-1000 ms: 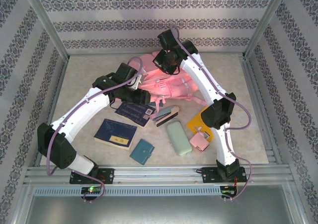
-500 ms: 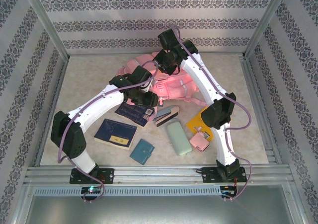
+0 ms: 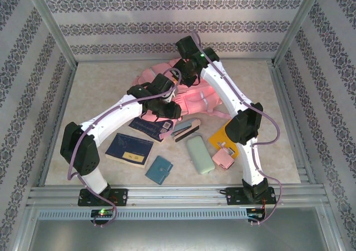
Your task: Pack books, pencil case, and school supplies into a backpack
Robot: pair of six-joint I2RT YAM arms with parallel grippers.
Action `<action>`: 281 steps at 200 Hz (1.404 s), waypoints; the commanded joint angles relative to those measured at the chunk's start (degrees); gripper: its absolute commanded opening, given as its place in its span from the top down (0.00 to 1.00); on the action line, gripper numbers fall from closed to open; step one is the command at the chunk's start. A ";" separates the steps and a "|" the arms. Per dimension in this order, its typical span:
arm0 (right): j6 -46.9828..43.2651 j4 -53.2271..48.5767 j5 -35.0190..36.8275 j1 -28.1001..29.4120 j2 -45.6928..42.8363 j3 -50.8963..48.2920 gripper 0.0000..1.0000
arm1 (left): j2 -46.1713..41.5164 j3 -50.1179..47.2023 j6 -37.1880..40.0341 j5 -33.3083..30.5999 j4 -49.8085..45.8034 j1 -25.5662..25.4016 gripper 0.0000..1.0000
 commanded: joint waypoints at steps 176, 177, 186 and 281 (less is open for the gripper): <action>3.91 7.71 -4.58 -1.30 -3.78 0.15 1.00 | -3.36 -10.26 -1.52 1.64 9.76 1.31 0.59; 3.91 7.67 -4.54 -1.30 -3.82 0.19 1.00 | -3.36 -10.26 -1.47 1.58 9.66 1.33 0.59; 3.91 7.63 -4.54 -1.30 -3.78 0.15 1.00 | -3.49 -10.34 -1.05 0.67 8.99 1.41 0.59; 4.24 7.93 -5.57 -1.30 -4.15 0.23 1.00 | -2.98 -11.23 1.40 -1.05 8.15 2.48 0.60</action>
